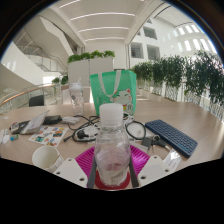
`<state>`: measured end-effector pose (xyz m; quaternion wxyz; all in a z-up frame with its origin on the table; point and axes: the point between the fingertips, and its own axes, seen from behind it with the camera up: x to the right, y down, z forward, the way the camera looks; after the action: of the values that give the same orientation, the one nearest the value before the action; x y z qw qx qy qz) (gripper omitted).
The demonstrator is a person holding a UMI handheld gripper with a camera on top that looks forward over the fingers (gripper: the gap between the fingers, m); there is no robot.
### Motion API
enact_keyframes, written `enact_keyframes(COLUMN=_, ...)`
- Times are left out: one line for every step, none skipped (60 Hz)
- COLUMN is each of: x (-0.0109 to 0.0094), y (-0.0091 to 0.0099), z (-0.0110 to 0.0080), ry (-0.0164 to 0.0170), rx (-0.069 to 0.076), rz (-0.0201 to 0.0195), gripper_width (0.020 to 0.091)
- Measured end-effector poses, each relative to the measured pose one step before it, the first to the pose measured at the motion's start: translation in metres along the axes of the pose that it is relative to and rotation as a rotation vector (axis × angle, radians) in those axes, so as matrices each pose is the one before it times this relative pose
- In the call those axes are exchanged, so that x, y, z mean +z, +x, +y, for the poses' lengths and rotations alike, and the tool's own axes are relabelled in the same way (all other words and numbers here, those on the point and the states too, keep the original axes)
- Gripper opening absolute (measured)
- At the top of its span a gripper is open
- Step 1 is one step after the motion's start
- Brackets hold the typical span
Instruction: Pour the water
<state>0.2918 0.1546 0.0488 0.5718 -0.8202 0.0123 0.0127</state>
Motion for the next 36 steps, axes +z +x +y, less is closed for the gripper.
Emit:
enact_keyframes(x=-0.00058, y=0.00004, z=0.00073, ry=-0.00473, rx=-0.0011, rz=-0.00079, gripper_width=0.0518)
enact_keyframes(x=-0.00089, y=-0.00011, z=-0.00001, ry=-0.00779, rx=0.0004, rz=0.00006, gripper_width=0.0528)
enact_keyframes(x=-0.00091, y=0.00020, z=0.00144, ry=-0.00933, rx=0.0005, rz=0.00016, gripper_width=0.0545)
enact_keyframes(x=-0.00116, y=0.00083, z=0.00151, ry=-0.01092, rx=0.0022, rz=0.00236, gripper_width=0.0553)
enact_keyframes(x=-0.00144, y=0.00034, z=0.00156, ry=-0.01457, rx=0.0042, rz=0.00739, gripper_width=0.0574)
enact_keyframes(x=-0.00173, y=0.00201, z=0.00265, ry=-0.01704, rx=0.0039, rz=0.00792, gripper_width=0.0615)
enact_keyframes(x=-0.00211, y=0.00215, z=0.00292, ry=-0.01717, rx=0.0036, rz=0.00910, gripper_width=0.0665)
enact_keyframes(x=-0.00253, y=0.00099, z=0.00269, ry=-0.01519, rx=0.0040, rz=0.00597, gripper_width=0.0724)
enact_keyframes(x=-0.00305, y=0.00083, z=0.00258, ry=-0.01419, rx=0.0044, rz=0.00646, gripper_width=0.0785)
enact_keyframes(x=-0.00373, y=0.00023, z=0.00267, ry=-0.01391, rx=0.0040, rz=0.00446, gripper_width=0.0843)
enact_keyframes(x=-0.00440, y=0.00029, z=0.00289, ry=-0.01337, rx=0.0027, rz=0.00244, gripper_width=0.0860)
enact_keyframes(x=-0.00225, y=0.00250, z=0.00497, ry=-0.00910, rx=0.0024, rz=-0.00099, gripper_width=0.0848)
enact_keyframes(x=-0.00492, y=-0.00197, z=0.00322, ry=-0.00991, rx=0.0036, rz=0.00196, gripper_width=0.0841)
enact_keyframes(x=-0.00735, y=-0.00090, z=0.00195, ry=-0.00576, rx=0.0019, rz=-0.00036, gripper_width=0.0832)
enact_keyframes(x=-0.00779, y=-0.00040, z=0.00179, ry=-0.00401, rx=0.0017, rz=0.00075, gripper_width=0.0832)
enact_keyframes(x=-0.00910, y=-0.00024, z=0.00213, ry=-0.00430, rx=0.0018, rz=0.00233, gripper_width=0.0834)
enact_keyframes(x=-0.00974, y=0.00015, z=0.00228, ry=-0.00425, rx=0.0012, rz=0.00378, gripper_width=0.0834)
enact_keyframes(x=-0.00139, y=0.00113, z=0.00062, ry=-0.00421, rx=0.0017, rz=0.00412, gripper_width=0.0837)
enact_keyframes(x=-0.00533, y=0.00049, z=0.00150, ry=-0.00115, rx=0.0003, rz=0.00404, gripper_width=0.0840)
enact_keyframes(x=-0.01125, y=-0.00017, z=0.00121, ry=-0.00016, rx=0.0007, rz=0.00385, gripper_width=0.0840)
enact_keyframes(x=-0.01177, y=-0.00033, z=0.00060, ry=0.00050, rx=0.0008, rz=0.00421, gripper_width=0.0838)
enact_keyframes(x=-0.01196, y=-0.00078, z=0.00040, ry=0.00034, rx=0.0014, rz=0.00423, gripper_width=0.0839)
enact_keyframes(x=-0.01249, y=-0.00079, z=0.00087, ry=-0.00161, rx=0.0012, rz=0.00490, gripper_width=0.0838)
enact_keyframes(x=-0.01264, y=-0.00194, z=0.00073, ry=-0.00255, rx=0.0004, rz=0.00375, gripper_width=0.0838)
enact_keyframes(x=-0.00854, y=-0.00348, z=-0.00059, ry=-0.00330, rx=-0.0032, rz=-0.00086, gripper_width=0.0839)
enact_keyframes(x=-0.00399, y=-0.00316, z=0.00106, ry=-0.00079, rx=-0.0065, rz=-0.00301, gripper_width=0.0837)
enact_keyframes(x=-0.01408, y=-0.00557, z=0.00050, ry=-0.00124, rx=-0.0092, rz=-0.00524, gripper_width=0.0837)
enact_keyframes(x=-0.01446, y=-0.00559, z=0.00026, ry=-0.00015, rx=-0.0101, rz=-0.00269, gripper_width=0.0837)
enact_keyframes(x=-0.01528, y=-0.00555, z=-0.00039, ry=0.00030, rx=-0.0086, rz=0.00085, gripper_width=0.0838)
enact_keyframes(x=-0.01519, y=-0.00551, z=-0.00018, ry=-0.00015, rx=-0.0070, rz=0.00478, gripper_width=0.0839)
enact_keyframes(x=-0.01520, y=-0.00628, z=-0.00020, ry=-0.00136, rx=-0.0075, rz=0.00469, gripper_width=0.0838)
enact_keyframes(x=-0.00984, y=-0.00465, z=0.00015, ry=-0.00232, rx=-0.0075, rz=0.00287, gripper_width=0.0837)
enact_keyframes(x=-0.00398, y=-0.00346, z=0.00066, ry=-0.00111, rx=-0.0096, rz=0.00183, gripper_width=0.0836)
enact_keyframes(x=-0.01421, y=-0.00840, z=0.00010, ry=-0.00296, rx=-0.0099, rz=0.00146, gripper_width=0.0838)
enact_keyframes(x=-0.01466, y=-0.00945, z=-0.00060, ry=-0.00322, rx=-0.0109, rz=0.00055, gripper_width=0.0839)
enact_keyframes(x=-0.01412, y=-0.01058, z=-0.00065, ry=-0.00119, rx=-0.0105, rz=-0.00153, gripper_width=0.0838)
